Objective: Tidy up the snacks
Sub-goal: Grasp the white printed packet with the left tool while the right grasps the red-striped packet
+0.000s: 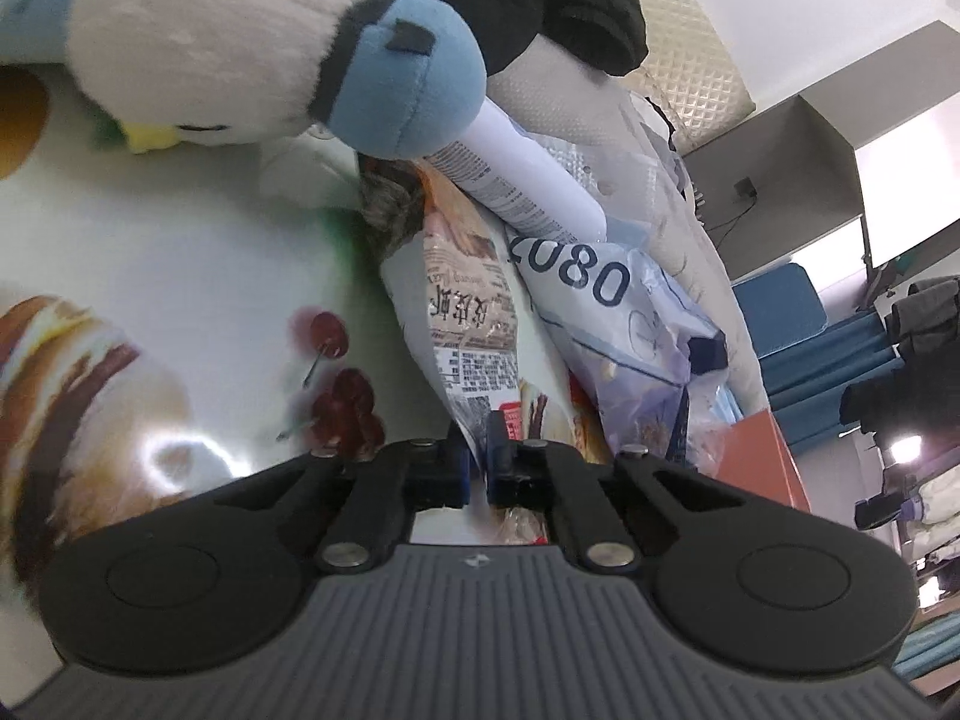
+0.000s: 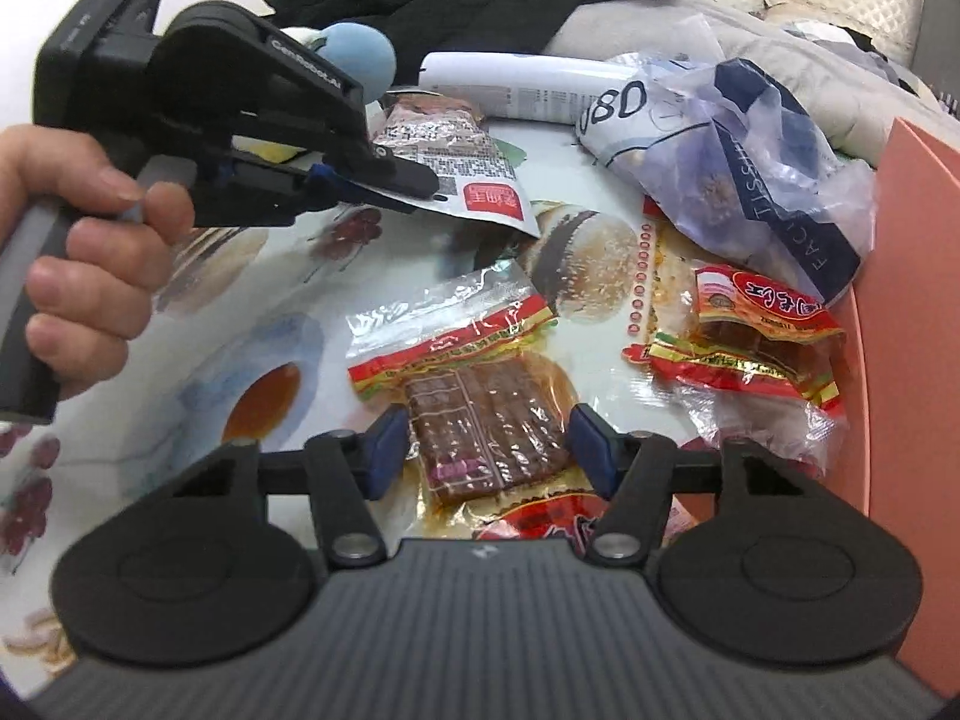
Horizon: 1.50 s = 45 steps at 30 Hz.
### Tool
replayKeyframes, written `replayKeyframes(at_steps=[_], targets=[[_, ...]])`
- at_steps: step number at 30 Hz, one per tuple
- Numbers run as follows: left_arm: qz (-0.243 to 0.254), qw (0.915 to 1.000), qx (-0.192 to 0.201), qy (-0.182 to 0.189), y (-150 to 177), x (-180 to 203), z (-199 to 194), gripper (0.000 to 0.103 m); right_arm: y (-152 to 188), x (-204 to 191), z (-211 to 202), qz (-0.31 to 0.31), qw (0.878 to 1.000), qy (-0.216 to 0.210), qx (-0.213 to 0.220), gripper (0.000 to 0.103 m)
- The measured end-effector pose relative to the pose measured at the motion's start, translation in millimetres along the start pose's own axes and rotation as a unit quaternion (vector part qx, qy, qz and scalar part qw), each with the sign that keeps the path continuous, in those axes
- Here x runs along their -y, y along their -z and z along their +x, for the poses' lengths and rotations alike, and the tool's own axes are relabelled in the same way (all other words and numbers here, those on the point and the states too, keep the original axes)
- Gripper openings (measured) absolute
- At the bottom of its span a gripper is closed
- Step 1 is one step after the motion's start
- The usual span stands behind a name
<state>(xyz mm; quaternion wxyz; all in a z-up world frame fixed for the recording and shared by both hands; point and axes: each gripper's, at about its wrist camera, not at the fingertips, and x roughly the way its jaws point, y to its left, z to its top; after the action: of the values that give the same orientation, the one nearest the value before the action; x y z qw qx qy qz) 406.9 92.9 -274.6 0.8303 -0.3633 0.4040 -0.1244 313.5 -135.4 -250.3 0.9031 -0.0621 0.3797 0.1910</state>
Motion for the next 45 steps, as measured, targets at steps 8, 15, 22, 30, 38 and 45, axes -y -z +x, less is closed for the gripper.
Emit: replayKeyframes(at_steps=[8,15,22,30,38,45], targets=[[-0.013,0.9999,-0.005,0.001,36,-11,-52,0.005,18,-17,-21,-0.008,1.0,-0.002,-0.011,0.059],[-0.023,0.9997,-0.011,0.002,81,-17,-104,0.004,45,-37,-54,-0.012,1.0,0.0,-0.024,0.059],[-0.013,0.9996,-0.024,-0.001,125,-17,-150,0.004,74,-55,-89,-0.011,0.999,0.004,-0.035,0.059],[0.002,0.9992,-0.035,-0.018,163,-22,-198,0.004,100,-71,-119,-0.005,0.999,0.01,-0.041,0.059],[0.022,0.9964,-0.054,-0.061,202,-37,-240,0.005,113,-72,-136,0.015,0.999,0.016,-0.049,0.059],[0.022,0.9959,-0.049,-0.072,203,-37,-255,0.025,115,-67,-139,0.042,0.998,0.004,-0.051,0.066]])
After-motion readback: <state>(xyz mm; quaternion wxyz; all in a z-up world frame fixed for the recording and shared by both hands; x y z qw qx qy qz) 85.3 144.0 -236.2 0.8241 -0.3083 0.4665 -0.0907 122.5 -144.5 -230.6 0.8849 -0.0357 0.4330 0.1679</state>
